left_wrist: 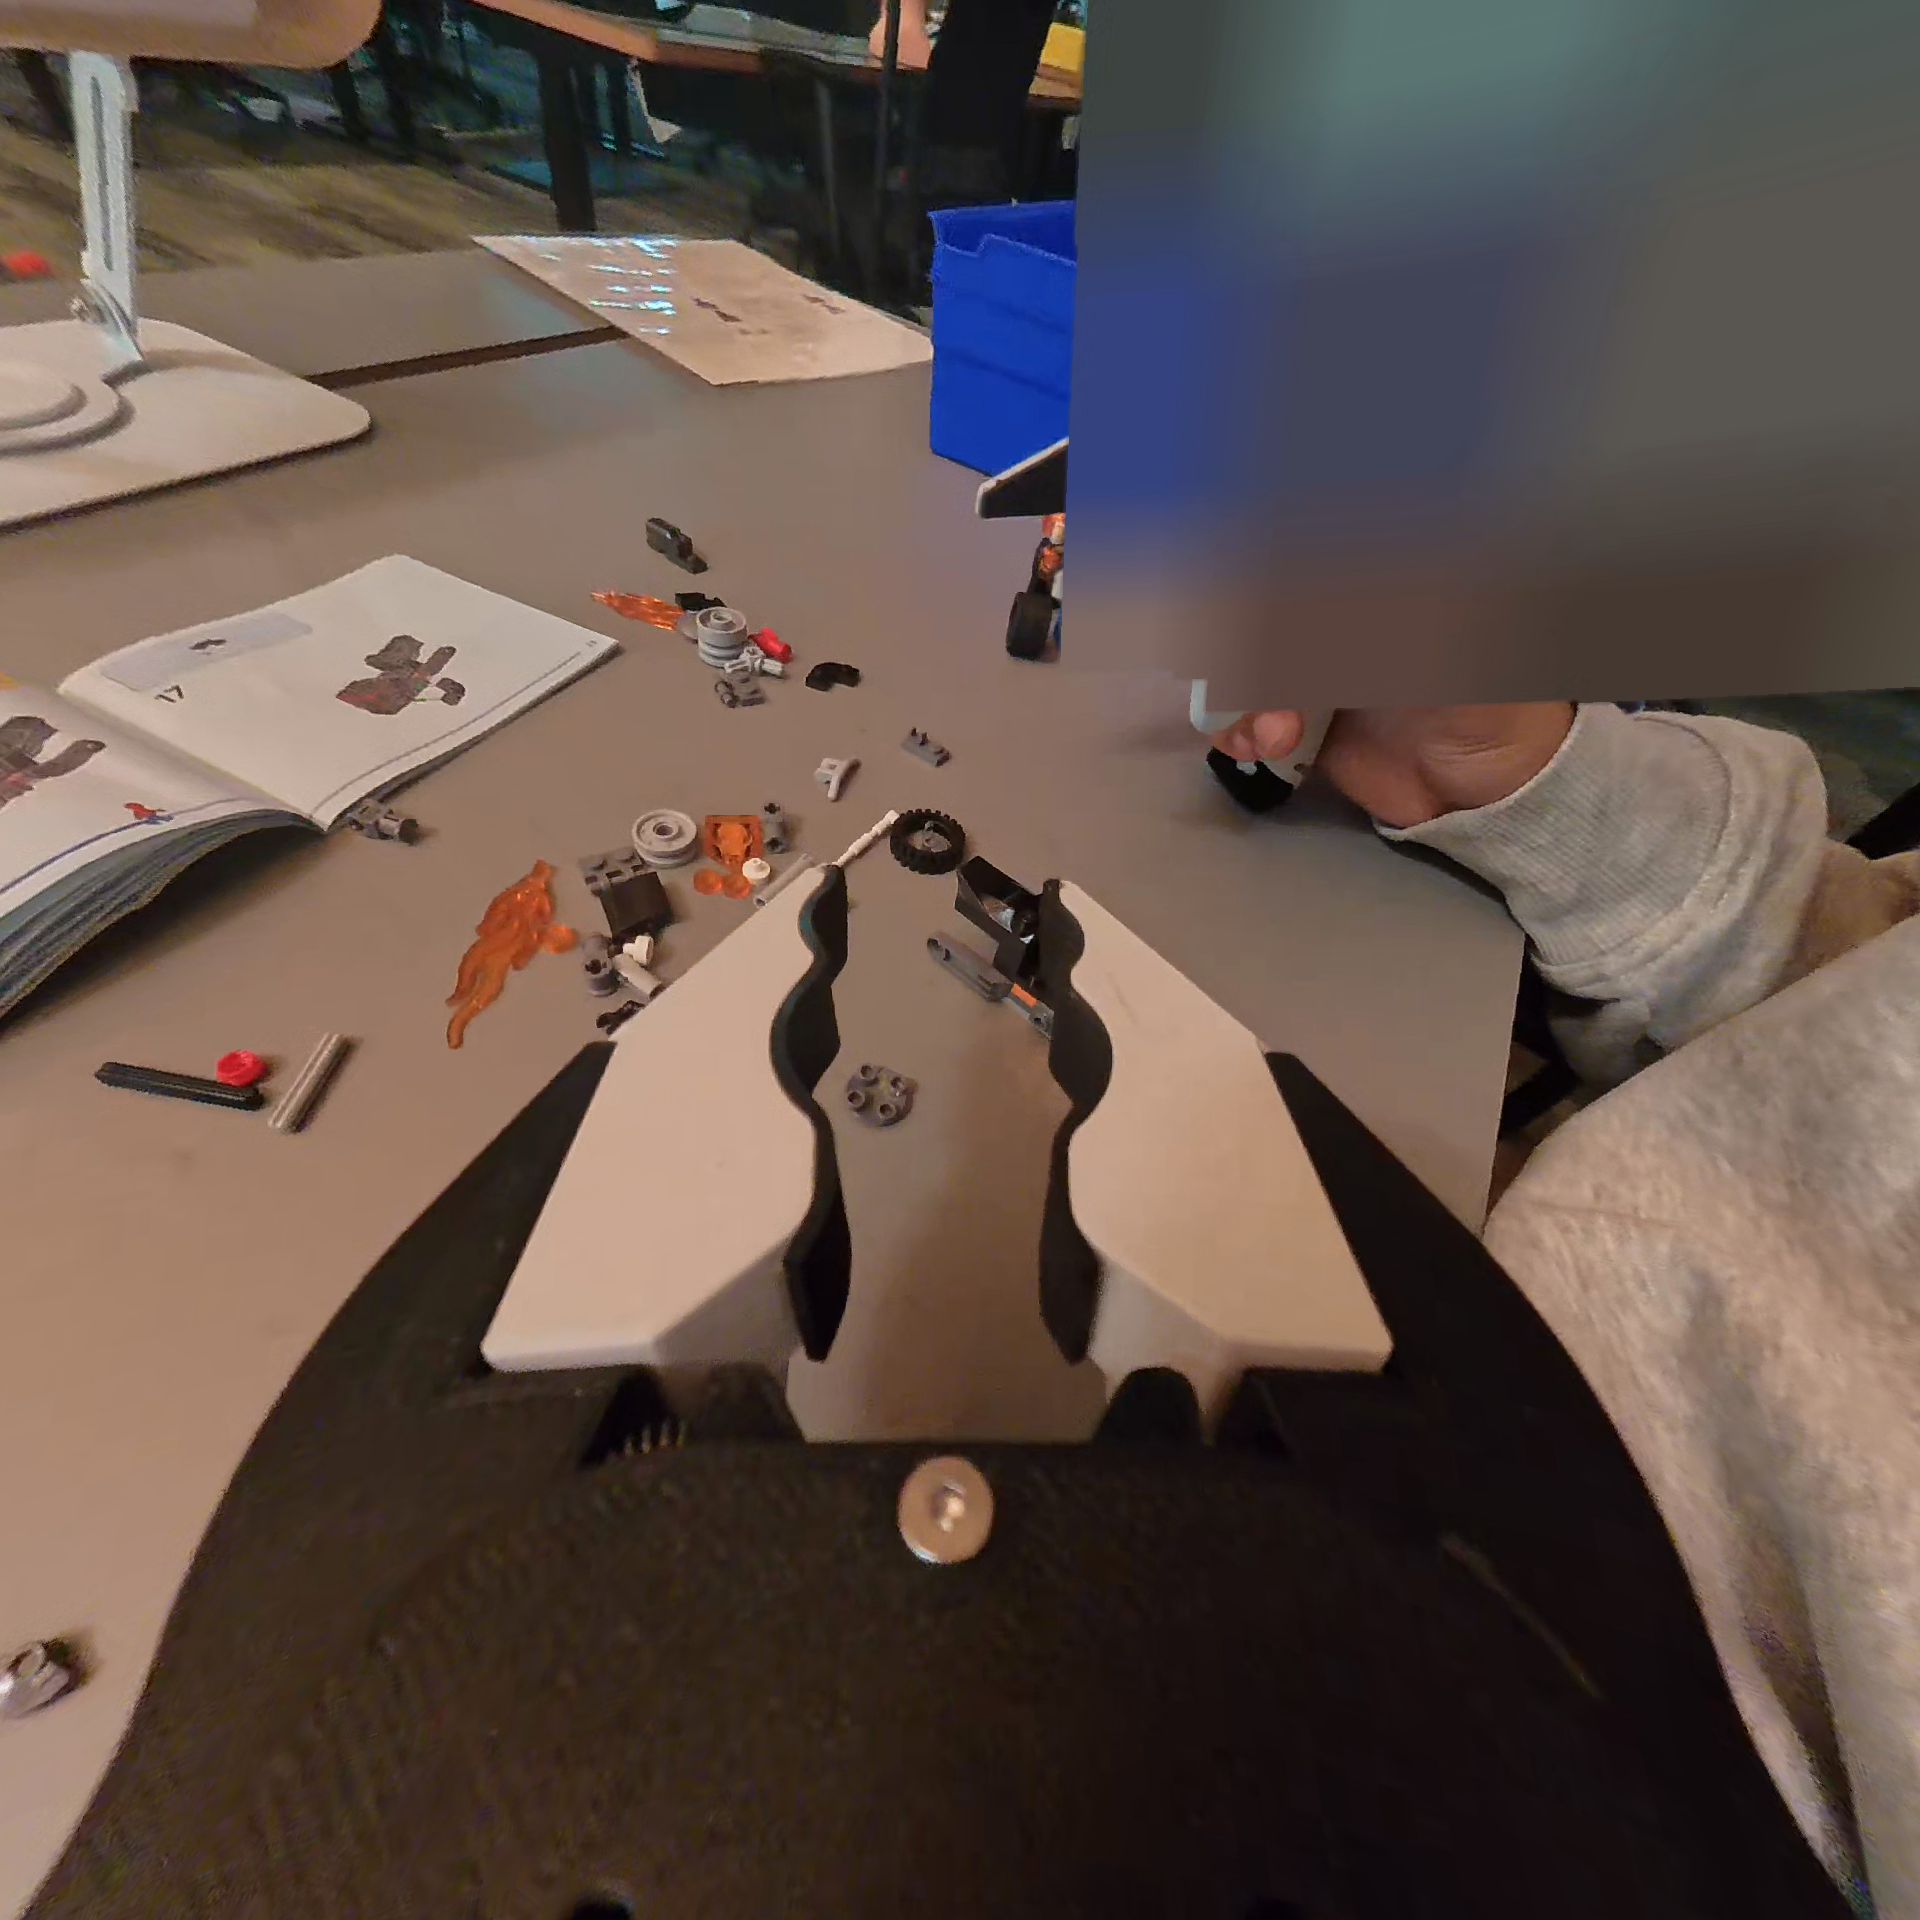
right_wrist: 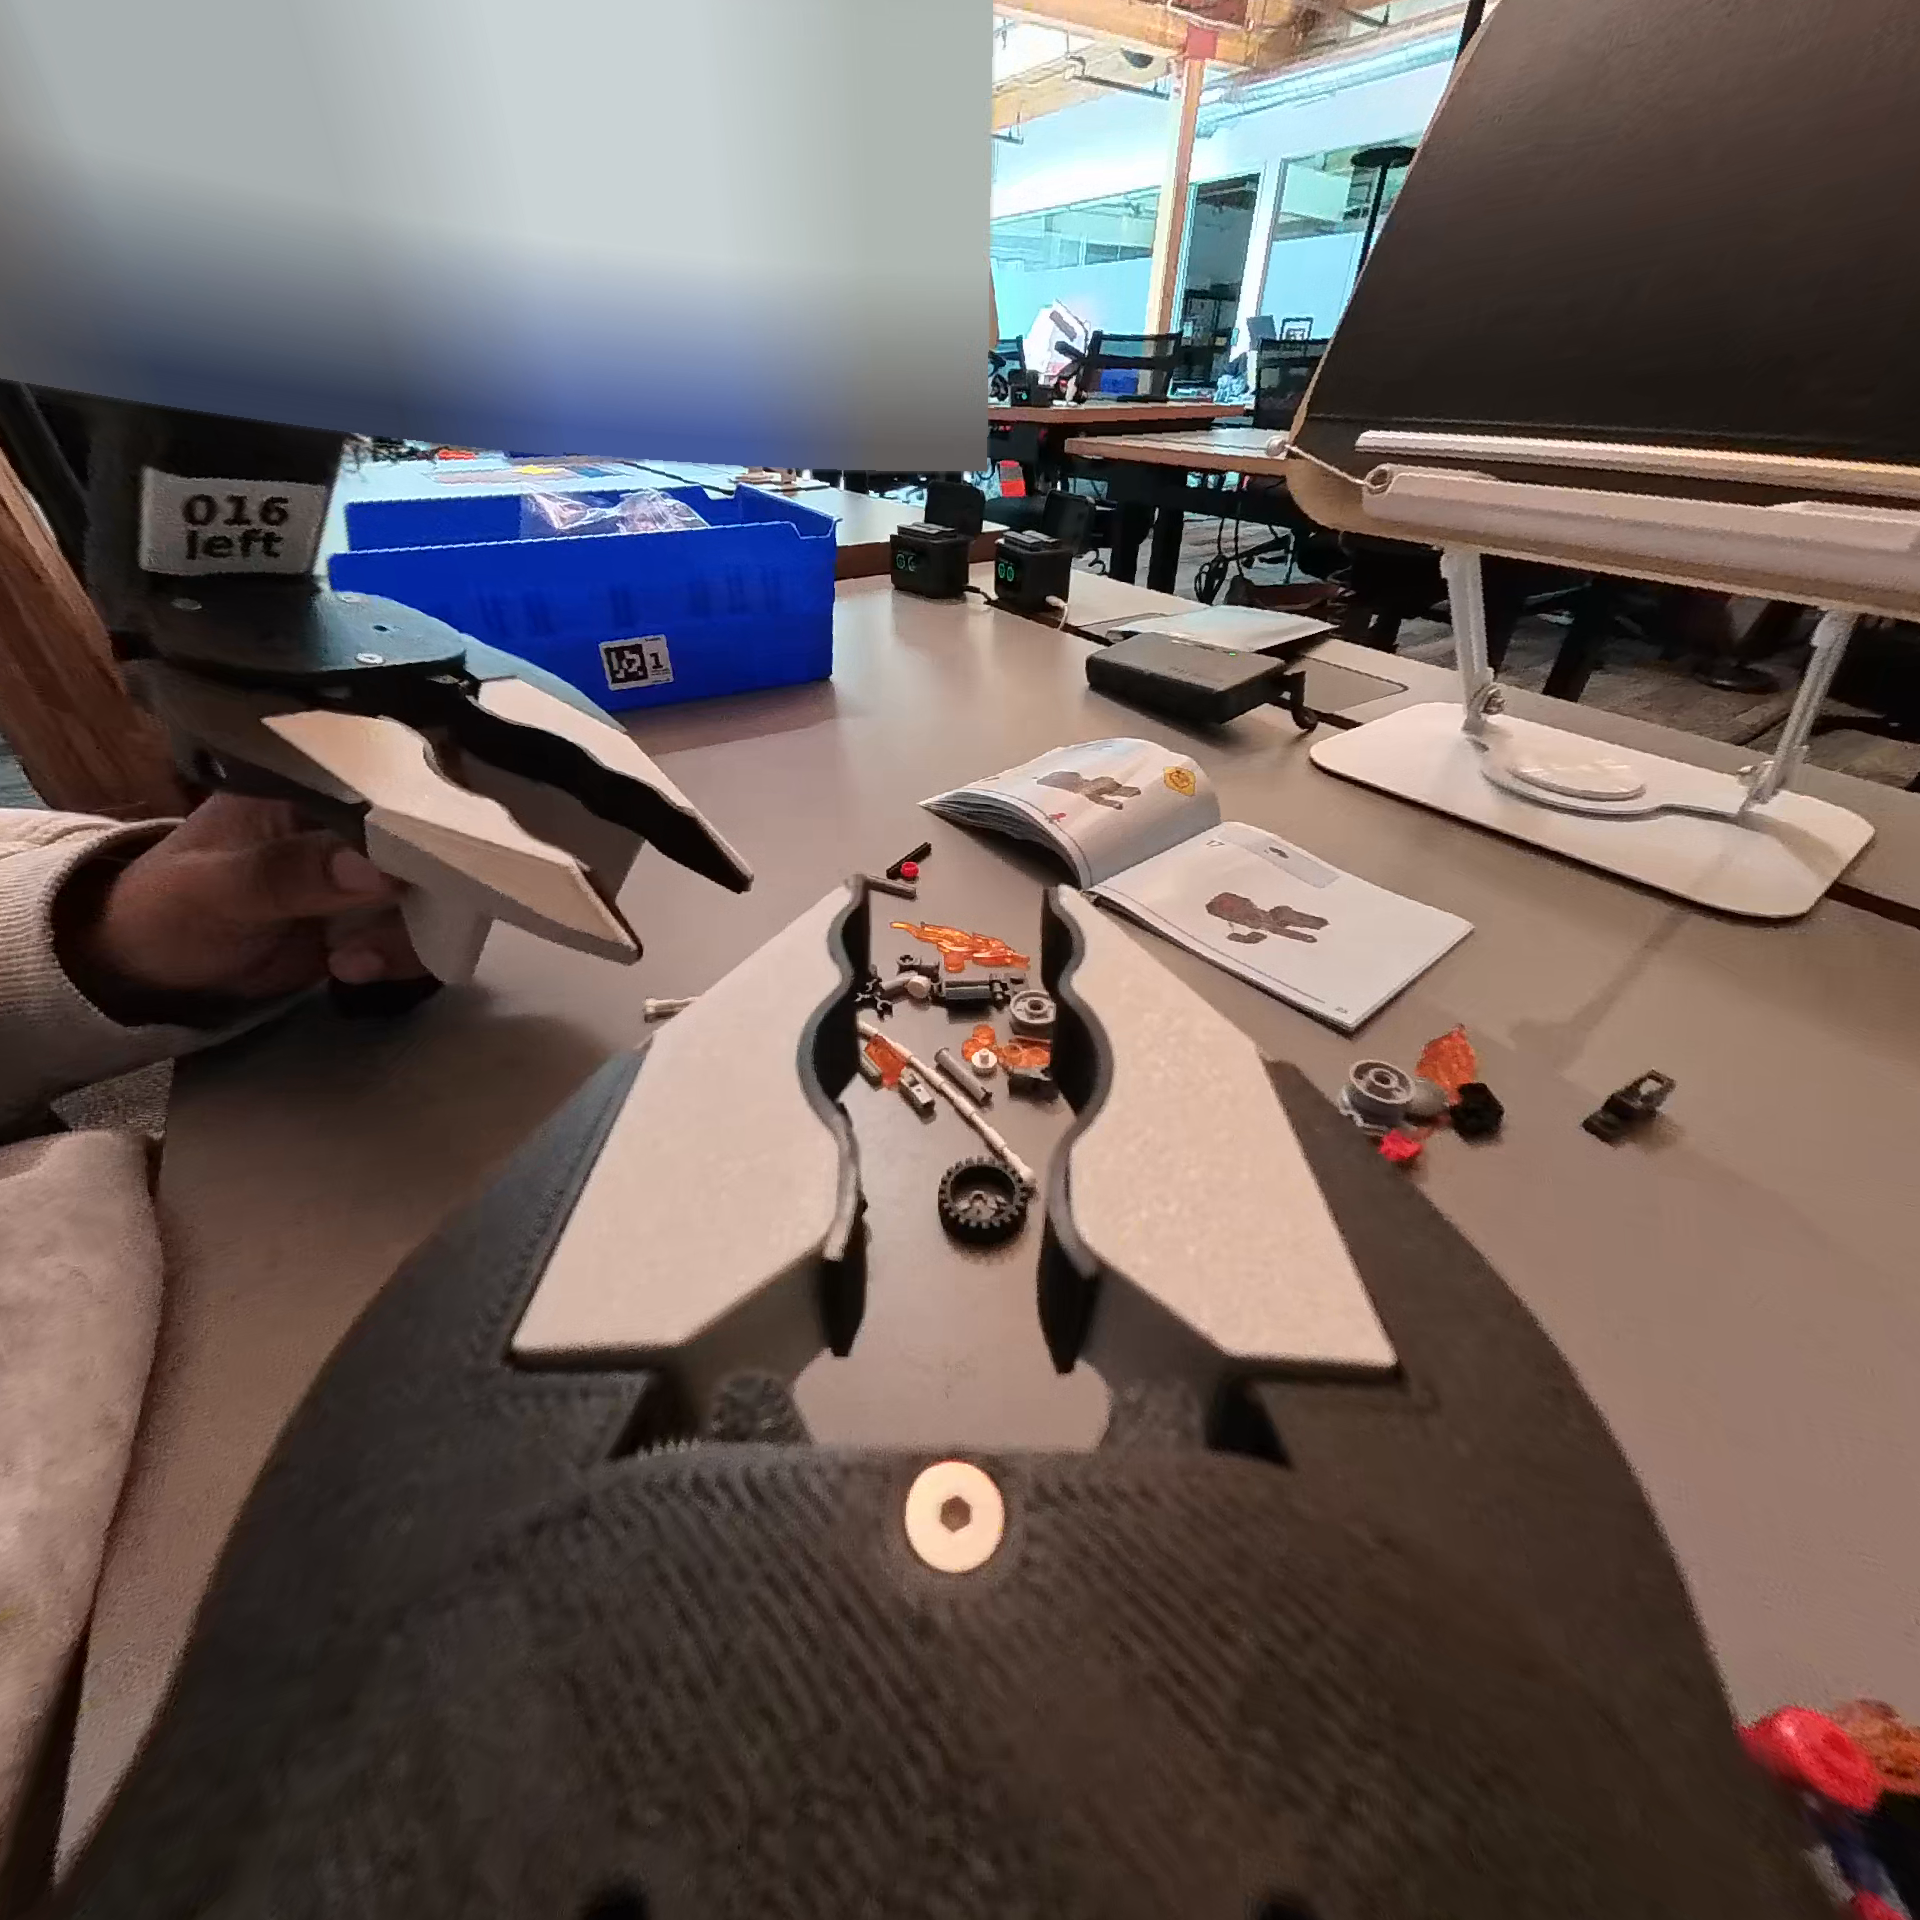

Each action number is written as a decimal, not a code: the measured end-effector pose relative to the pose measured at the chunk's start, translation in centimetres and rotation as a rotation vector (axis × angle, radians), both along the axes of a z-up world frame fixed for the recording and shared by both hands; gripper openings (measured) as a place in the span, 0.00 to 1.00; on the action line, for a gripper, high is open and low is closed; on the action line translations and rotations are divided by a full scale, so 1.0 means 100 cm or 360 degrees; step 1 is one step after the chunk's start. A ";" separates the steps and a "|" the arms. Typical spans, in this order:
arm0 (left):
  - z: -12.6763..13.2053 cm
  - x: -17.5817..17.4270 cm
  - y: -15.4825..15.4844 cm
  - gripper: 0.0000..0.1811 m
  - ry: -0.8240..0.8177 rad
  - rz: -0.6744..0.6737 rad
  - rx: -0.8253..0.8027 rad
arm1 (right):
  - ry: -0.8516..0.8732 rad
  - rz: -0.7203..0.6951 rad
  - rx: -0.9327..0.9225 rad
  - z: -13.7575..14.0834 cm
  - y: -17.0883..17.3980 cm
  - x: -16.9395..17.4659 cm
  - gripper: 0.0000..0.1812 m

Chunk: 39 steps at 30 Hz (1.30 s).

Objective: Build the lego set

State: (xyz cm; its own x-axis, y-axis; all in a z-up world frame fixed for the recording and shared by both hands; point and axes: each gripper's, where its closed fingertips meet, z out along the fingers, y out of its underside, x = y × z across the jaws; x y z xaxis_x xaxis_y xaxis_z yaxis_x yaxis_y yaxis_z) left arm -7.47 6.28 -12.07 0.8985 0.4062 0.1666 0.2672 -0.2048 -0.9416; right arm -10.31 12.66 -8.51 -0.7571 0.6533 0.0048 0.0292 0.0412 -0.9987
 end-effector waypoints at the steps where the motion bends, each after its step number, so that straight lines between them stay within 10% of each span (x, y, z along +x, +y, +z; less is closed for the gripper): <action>1: 0.000 0.001 0.001 0.19 0.0014 -0.0001 -0.0012 | 0.0000 -0.0003 0.0001 0.000 0.000 0.000 0.17; 39: -0.001 -0.002 0.000 0.21 -0.0093 -0.0016 0.0043 | -0.0024 -0.0057 -0.0008 -0.002 0.003 -0.006 0.17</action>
State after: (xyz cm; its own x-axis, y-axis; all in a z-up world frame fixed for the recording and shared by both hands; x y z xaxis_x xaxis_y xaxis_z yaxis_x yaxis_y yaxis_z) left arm -7.62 6.24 -12.18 0.8908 0.3921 0.2295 0.3198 -0.1825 -0.9297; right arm -10.96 12.96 -8.69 -0.7333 0.6798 -0.0095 0.0455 0.0351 -0.9983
